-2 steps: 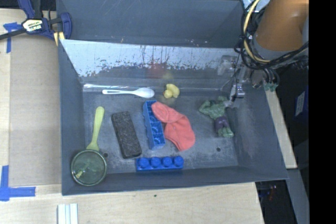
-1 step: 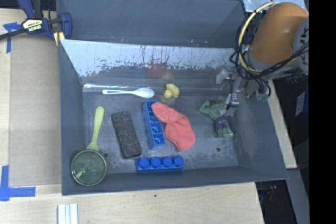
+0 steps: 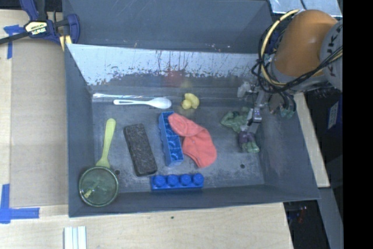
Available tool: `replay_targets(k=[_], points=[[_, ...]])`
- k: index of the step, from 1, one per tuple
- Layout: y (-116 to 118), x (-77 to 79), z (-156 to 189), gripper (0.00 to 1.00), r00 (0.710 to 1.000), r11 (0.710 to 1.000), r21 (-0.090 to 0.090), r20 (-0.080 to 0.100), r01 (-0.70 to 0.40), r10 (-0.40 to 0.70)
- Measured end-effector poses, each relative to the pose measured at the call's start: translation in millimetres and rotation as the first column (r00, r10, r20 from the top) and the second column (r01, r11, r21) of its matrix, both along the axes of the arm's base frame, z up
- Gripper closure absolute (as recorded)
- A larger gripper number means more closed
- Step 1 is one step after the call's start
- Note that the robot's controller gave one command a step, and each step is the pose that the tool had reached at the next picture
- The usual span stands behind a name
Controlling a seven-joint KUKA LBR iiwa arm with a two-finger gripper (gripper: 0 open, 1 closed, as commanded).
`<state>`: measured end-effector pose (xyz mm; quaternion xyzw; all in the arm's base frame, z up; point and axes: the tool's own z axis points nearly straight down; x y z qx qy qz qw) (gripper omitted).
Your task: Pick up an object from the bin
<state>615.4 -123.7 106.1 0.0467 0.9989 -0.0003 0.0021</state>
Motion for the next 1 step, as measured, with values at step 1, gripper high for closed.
replay_targets(k=[1], points=[[7.3, -34.1, 3.1, 0.00, 0.938, 0.938, -0.003, 0.003, -0.346, 0.346]])
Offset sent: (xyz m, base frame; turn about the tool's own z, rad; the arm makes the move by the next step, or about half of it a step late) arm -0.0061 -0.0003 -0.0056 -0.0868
